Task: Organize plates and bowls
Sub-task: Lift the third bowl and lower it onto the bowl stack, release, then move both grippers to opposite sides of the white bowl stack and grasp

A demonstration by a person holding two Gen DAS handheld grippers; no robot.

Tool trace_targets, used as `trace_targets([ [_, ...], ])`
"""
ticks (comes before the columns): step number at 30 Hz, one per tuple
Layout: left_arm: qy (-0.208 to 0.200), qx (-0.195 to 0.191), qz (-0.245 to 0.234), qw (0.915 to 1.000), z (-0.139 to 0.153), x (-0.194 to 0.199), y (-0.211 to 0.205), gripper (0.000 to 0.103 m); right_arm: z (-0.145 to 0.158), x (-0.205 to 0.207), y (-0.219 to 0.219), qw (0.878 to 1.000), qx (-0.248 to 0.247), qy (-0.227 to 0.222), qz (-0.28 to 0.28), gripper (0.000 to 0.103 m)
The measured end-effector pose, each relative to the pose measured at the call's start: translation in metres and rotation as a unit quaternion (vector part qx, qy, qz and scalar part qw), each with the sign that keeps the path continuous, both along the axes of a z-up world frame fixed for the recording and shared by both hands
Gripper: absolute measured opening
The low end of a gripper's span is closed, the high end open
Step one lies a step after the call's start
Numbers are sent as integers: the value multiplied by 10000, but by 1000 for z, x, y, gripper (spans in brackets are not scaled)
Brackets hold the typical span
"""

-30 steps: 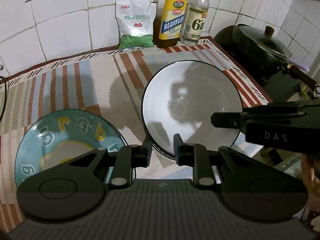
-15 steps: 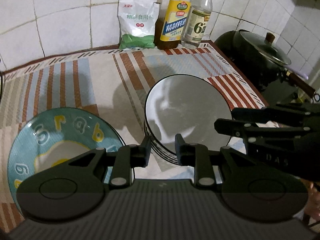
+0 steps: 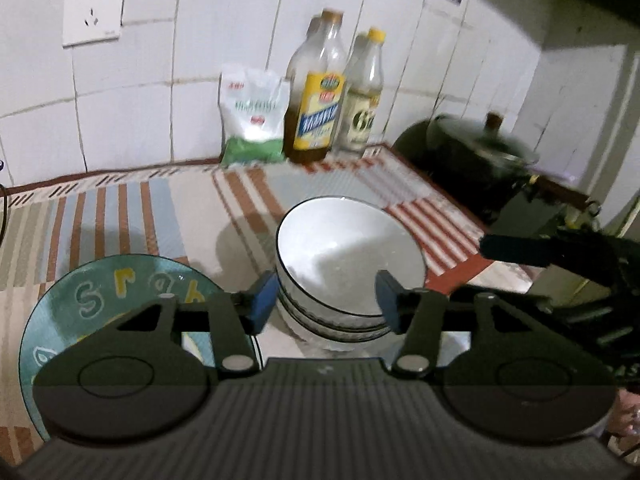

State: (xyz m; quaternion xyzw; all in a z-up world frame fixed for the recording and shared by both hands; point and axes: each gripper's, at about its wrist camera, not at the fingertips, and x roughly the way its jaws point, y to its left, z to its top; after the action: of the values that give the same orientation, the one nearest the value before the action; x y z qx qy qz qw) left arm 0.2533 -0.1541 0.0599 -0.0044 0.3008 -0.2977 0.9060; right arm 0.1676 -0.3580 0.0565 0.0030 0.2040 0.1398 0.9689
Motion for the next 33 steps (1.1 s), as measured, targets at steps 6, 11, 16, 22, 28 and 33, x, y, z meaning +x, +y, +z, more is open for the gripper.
trace_targets([
  [6,-469,-281,-153,9984,-11,-25,12,68,-30,-31,-1,9983,-287,-470,-184,87],
  [11,-988,-158,-323,9945,-28,-46,10,77,-59,-46,2,9951,-574,-755,-262,93],
  [16,-1191,-47,-401,9921,-45,-57,1,83,-84,-54,-3,9936,-523,-931,-369,93],
  [22,-1473,207,-348,9883,-61,-59,-15,93,-109,-47,-1,9898,-789,-1177,-160,95],
  [28,-1338,265,-377,9899,-69,-51,-25,96,-121,-15,-2,9918,-675,-1087,31,99],
  [33,-1176,343,-363,9918,-72,-39,-27,96,-130,8,-2,9935,-565,-954,264,101],
])
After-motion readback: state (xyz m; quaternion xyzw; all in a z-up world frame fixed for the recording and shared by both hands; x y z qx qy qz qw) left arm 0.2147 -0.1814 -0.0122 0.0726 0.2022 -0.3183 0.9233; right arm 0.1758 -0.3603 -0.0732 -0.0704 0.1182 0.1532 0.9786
